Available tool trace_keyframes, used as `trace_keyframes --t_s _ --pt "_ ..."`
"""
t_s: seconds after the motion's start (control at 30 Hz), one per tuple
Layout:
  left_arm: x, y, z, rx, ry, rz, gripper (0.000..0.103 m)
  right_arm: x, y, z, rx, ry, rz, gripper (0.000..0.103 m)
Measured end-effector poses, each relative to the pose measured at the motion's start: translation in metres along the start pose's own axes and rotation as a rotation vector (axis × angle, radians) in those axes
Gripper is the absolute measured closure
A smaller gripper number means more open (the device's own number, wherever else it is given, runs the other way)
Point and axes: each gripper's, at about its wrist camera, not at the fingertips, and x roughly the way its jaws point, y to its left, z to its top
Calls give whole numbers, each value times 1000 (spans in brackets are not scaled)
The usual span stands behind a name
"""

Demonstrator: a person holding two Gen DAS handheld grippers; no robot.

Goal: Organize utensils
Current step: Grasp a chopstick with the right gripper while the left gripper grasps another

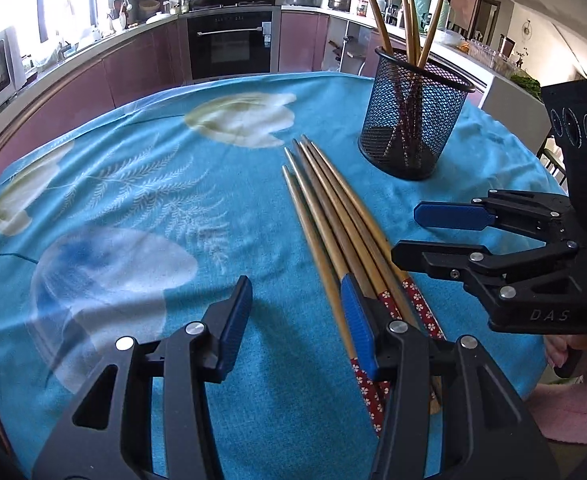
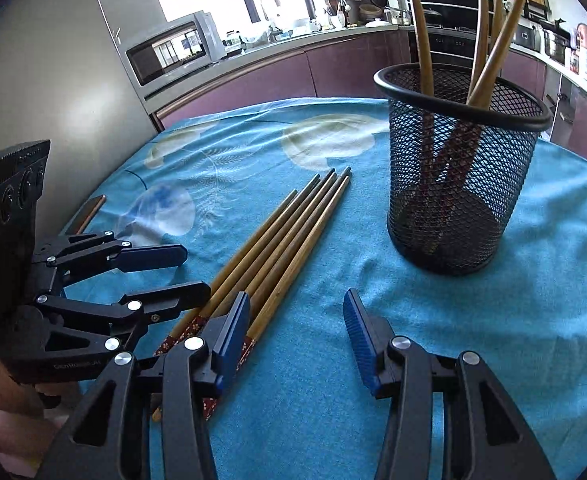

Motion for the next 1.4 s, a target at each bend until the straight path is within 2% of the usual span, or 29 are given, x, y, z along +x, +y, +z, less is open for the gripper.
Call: trace_keyframes --t_s 0.2,0.4,0.67,0.77,0.83,0.9,1.0,1.17,1.4 --pt "2 0 0 7 1 7 56 1 1 -1 -23 11 -32 59" --pt "3 2 1 6 7 18 63 0 0 2 -19 25 -64 66" --pt "9 5 7 -6 9 23 64 9 -3 11 -25 35 -102 66" --pt "13 5 12 -16 10 29 69 14 -2 17 -24 33 -107 66" --pt "14 5 14 -23 10 31 73 15 -3 18 -15 30 -114 72" --pt "15 6 15 -33 9 30 78 14 -7 18 9 28 -102 83" --pt "16 7 14 -50 4 22 88 12 -16 17 50 24 -83 94" --pt "14 12 12 -95 -3 9 94 9 -24 14 95 14 -52 97" --pt "2 14 11 -122 -33 -22 95 -9 -27 13 105 -36 -8 97"
